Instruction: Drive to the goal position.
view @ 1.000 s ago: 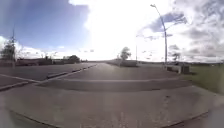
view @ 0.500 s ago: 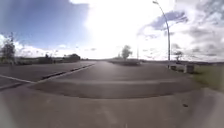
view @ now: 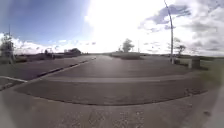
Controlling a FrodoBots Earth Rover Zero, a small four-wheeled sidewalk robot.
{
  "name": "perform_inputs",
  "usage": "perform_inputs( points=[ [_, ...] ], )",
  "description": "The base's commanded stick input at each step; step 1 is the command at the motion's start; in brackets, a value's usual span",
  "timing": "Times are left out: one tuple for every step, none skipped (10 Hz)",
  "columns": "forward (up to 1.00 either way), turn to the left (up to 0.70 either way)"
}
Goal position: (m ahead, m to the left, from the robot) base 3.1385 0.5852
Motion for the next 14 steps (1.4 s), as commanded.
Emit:
perform_inputs(
  points=[
    [1.00,0.00],
    [1.00,0.00],
    [1.00,0.00],
    [1.00,0.00],
    [1.00,0.00],
    [1.00,0.00],
    [1.00,0.00],
    [1.00,0.00],
    [1.00,0.00],
    [1.00,0.00],
    [1.00,0.00],
    [1.00,0.00],
    [0.62,0.00],
    [0.16,0.00]
  ],
)
